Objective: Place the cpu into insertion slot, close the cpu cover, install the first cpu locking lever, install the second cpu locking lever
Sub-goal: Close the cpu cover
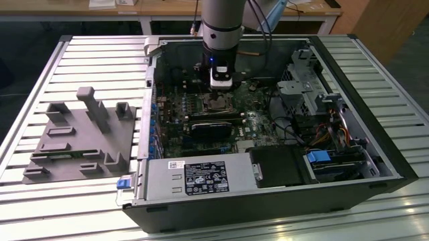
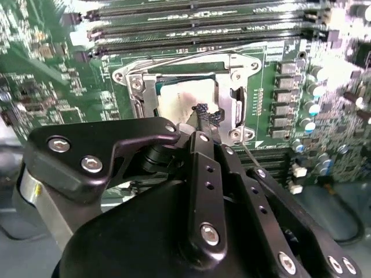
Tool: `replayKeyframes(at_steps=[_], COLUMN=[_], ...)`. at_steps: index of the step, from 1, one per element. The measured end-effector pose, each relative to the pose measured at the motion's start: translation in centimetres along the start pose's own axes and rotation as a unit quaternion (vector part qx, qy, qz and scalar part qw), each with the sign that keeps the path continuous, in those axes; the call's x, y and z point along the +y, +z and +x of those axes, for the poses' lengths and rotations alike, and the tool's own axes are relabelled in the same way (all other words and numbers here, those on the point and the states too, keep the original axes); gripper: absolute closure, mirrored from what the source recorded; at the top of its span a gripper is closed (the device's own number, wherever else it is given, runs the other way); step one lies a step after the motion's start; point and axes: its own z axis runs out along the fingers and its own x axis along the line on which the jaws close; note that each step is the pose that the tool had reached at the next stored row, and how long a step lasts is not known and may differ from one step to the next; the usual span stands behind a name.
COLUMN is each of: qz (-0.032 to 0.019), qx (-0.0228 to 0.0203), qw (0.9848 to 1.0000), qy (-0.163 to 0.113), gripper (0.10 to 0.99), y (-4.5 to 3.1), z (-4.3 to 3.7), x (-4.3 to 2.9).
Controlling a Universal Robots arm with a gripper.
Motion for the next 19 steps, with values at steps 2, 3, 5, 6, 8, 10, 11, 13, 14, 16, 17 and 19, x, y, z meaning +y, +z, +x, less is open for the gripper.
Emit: replayKeyframes(at_steps=[2,3,5,6,8,10,11,13,14,16,17,19], qz=[0.0003,0.0005,0.0009,0.0010,0.0015,0.0022,0.0026,0.0034,0.0038,0.0045,0.0049,0.0053], qx=[0.0006,0.0010,0.0016,0.0019,0.0024,0.0029,0.0031,0.0035,0.0037,0.0041,0.0043,0.0049], qw=[0.9998,0.9996,0.9990,0.9985,0.9974,0.9959,0.9950,0.9930,0.9919,0.9894,0.9881,0.9852], qy=[-0.018,-0.028,-0.045,-0.055,-0.072,-0.091,-0.100,-0.118,-0.127,-0.145,-0.154,-0.171], gripper=[0.980,0.980,0.980,0.980,0.980,0.980,0.980,0.980,0.980,0.980,0.980,0.980], y=[0.01,0.02,0.03,0.04,0.06,0.08,0.09,0.11,0.12,0.14,0.14,0.16], z=[0.00,0.00,0.00,0.00,0.00,0.00,0.00,0.00,0.00,0.00,0.00,0.00], x=[0.00,0.00,0.00,0.00,0.00,0.00,0.00,0.00,0.00,0.00,-0.01,-0.01])
